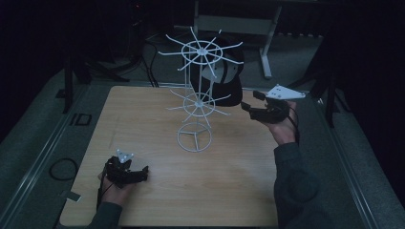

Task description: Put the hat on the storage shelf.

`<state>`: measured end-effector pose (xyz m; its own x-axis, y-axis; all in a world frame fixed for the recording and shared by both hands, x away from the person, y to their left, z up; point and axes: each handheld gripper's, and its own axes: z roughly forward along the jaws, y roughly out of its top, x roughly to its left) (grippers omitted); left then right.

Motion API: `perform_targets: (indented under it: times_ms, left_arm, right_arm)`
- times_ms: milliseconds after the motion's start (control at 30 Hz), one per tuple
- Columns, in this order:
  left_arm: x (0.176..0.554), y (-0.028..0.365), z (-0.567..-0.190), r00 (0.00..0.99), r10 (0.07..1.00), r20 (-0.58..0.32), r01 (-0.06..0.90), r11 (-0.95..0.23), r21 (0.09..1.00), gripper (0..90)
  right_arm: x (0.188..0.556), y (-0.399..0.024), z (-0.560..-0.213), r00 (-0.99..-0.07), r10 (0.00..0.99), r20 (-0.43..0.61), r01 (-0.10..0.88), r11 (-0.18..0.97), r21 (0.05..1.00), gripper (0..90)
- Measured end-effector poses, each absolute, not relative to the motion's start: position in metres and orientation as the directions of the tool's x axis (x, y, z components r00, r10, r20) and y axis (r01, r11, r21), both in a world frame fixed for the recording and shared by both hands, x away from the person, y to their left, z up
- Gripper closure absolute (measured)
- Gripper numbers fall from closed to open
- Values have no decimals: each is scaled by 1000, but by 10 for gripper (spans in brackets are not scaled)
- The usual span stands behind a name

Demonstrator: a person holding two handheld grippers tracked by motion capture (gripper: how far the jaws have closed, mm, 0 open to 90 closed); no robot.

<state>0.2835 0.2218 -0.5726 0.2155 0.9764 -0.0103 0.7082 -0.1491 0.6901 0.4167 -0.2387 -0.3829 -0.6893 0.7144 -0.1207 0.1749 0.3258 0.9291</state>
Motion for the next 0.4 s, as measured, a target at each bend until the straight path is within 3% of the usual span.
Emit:
perform_targets:
  times_ms: [400]
  left_arm:
    - [284, 222, -572, 217, 976, -8, 708, -152, 690, 15]
  right_arm:
    - [419, -240, -389, -693, 713, -107, 203, 336, 920, 315]
